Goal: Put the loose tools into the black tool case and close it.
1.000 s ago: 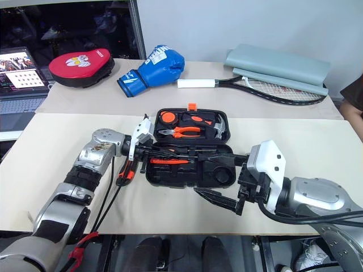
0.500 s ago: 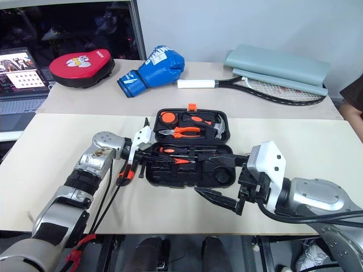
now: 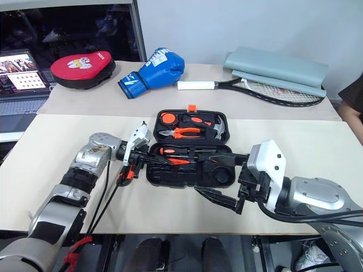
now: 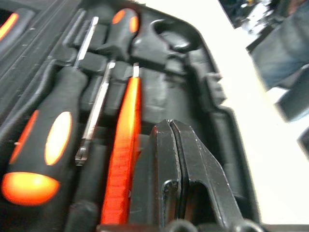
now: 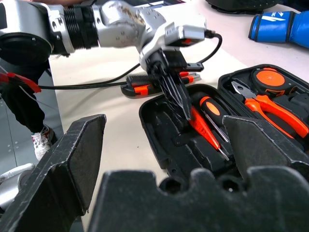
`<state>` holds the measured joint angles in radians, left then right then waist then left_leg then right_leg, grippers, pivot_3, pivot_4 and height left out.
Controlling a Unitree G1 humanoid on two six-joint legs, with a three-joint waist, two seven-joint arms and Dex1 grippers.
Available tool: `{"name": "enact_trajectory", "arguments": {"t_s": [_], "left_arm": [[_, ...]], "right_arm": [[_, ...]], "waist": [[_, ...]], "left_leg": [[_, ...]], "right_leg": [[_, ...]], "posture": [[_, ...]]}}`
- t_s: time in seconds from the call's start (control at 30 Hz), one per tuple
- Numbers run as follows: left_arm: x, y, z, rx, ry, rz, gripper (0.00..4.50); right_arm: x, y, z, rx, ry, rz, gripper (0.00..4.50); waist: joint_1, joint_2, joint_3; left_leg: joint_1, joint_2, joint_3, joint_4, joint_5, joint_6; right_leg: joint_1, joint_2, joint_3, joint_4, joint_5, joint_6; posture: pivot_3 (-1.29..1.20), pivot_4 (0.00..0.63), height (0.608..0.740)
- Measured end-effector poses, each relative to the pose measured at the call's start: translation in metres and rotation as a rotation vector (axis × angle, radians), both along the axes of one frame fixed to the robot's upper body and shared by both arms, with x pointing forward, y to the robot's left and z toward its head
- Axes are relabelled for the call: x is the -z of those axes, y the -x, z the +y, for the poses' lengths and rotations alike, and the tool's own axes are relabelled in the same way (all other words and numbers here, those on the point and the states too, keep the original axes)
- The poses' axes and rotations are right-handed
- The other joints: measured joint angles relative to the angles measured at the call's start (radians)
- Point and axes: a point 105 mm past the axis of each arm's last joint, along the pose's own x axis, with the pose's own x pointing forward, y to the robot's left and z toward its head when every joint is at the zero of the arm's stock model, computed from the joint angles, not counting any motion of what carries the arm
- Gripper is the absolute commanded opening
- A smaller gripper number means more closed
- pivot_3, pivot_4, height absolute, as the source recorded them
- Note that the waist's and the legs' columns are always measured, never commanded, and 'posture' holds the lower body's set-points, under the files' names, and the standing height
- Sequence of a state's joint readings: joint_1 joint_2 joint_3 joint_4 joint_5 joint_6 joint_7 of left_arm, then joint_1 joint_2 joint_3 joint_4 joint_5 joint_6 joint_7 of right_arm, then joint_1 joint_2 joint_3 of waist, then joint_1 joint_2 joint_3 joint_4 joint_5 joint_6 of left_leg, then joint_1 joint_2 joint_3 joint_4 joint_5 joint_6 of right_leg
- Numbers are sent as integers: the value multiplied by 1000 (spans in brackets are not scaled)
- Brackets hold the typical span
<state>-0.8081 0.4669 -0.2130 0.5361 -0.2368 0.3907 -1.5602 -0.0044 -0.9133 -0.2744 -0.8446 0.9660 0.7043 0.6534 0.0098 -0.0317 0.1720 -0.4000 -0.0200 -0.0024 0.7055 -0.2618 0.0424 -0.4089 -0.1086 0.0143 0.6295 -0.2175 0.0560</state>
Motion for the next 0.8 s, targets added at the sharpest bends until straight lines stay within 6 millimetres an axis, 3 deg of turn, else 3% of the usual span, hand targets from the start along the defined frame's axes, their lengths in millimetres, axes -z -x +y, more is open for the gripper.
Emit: {"name": "enact_trajectory", "arguments": {"t_s": [0.2,0.8], "left_arm": [[0,-4,-11,-18,24,-29,53],[15,-15,-13,-39,-36,-196,53]], "right_arm": [[0,0,1,-3,0,2,4500],[0,0,1,-1,-4,5,4500]], "waist": [[1,0,0],[3,0,0]], "left_leg": [[-1,0,0,0,0,0],[0,0,0,0,0,0]], "right_leg": [[0,0,0,0,0,0],[0,-1,0,-1,0,0]], "posture": [[0,150,737],[0,150,737]]}}
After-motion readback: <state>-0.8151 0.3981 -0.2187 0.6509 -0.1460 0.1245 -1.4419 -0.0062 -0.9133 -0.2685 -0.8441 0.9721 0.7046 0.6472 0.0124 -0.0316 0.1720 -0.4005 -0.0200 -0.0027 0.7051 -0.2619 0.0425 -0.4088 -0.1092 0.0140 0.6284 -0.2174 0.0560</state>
